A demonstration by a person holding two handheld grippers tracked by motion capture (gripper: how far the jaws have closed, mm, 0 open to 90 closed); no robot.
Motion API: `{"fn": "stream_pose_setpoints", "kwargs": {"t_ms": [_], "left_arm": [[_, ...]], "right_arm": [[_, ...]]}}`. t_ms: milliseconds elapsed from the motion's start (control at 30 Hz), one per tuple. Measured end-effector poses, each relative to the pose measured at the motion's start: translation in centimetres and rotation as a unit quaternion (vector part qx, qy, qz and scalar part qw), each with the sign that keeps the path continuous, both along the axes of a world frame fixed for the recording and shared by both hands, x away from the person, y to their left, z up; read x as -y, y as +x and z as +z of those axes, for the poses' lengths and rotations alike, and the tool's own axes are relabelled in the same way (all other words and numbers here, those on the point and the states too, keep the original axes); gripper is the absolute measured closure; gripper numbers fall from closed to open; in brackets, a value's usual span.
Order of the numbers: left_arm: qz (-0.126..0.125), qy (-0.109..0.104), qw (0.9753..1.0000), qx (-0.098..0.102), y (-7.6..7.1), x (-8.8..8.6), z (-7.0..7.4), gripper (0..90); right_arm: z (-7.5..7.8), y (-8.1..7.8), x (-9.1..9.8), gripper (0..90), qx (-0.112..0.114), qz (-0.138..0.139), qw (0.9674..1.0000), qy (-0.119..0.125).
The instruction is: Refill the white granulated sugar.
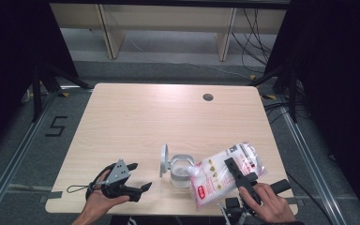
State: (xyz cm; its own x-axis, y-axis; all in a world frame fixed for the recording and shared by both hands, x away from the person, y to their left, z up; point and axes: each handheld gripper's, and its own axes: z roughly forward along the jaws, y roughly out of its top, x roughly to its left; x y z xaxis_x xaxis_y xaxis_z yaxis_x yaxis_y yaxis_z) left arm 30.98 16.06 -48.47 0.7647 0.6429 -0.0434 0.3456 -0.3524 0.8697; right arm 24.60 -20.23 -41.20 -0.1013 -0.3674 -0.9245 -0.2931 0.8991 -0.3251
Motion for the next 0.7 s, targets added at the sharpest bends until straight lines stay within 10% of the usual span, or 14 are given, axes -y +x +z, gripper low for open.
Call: {"fn": "stream_pose_setpoints", "kwargs": {"t_ms": [700], "left_arm": [[0.002,0.002,1.0000,0.001,0.0,0.0,0.1,15.7]], "right_arm": [[0.2,0.3,0.9,60.5,0.013,-0.006,0.9997,0.021]]}}
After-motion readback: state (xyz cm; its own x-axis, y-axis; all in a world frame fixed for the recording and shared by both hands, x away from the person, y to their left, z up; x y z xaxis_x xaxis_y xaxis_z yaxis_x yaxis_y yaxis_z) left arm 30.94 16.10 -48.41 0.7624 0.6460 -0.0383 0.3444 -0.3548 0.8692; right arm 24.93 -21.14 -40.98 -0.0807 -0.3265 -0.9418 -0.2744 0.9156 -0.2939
